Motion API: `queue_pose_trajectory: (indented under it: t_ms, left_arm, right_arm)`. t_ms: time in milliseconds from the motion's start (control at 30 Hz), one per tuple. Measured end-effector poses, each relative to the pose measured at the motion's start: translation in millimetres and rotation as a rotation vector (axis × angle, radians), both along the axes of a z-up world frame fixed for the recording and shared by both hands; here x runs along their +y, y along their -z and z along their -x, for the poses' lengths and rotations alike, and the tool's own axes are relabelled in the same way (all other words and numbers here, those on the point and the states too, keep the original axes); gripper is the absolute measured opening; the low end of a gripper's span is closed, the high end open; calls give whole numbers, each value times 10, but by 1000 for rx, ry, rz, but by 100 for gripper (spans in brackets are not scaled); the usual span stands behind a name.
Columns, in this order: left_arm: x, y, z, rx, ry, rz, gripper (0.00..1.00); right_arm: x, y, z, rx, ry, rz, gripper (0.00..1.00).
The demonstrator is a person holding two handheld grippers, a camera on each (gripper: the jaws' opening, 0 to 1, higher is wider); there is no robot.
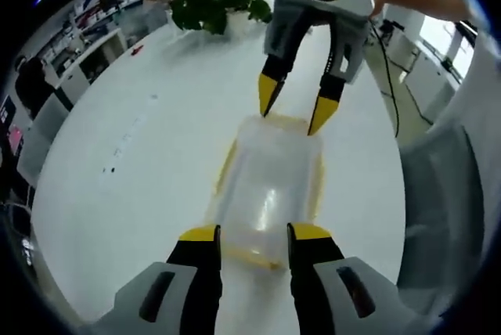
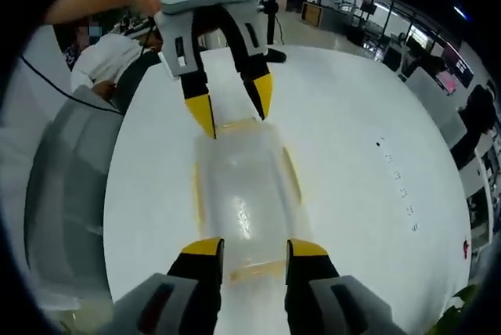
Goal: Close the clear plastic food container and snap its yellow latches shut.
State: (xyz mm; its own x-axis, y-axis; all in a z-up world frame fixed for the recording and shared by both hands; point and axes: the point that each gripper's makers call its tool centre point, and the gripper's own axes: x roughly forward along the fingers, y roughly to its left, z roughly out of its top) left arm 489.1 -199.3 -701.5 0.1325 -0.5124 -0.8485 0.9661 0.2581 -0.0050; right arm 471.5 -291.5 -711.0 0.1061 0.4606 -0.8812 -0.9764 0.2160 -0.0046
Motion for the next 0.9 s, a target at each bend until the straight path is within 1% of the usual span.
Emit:
queue_pose_trajectory:
  t_ms: [267, 500, 600, 700, 900]
  left_arm:
    - [-154, 28, 26, -5, 28, 20, 31]
    - [-214, 66, 35, -2, 41, 22, 30]
    - [-242, 61, 28, -9, 44, 30, 31]
    - [-292, 44, 19, -17, 44, 54, 31]
    - [-340, 63, 24, -21, 58, 56, 31]
  right_arm:
    - [162, -13, -20, 2, -22, -35, 29]
    - [318, 4, -36, -15, -53, -44, 28]
    - [367, -2, -36, -10, -56, -55, 29]
    - [399, -5, -37, -7, -64, -68, 29]
    - [431, -5, -64, -10, -66, -75, 29]
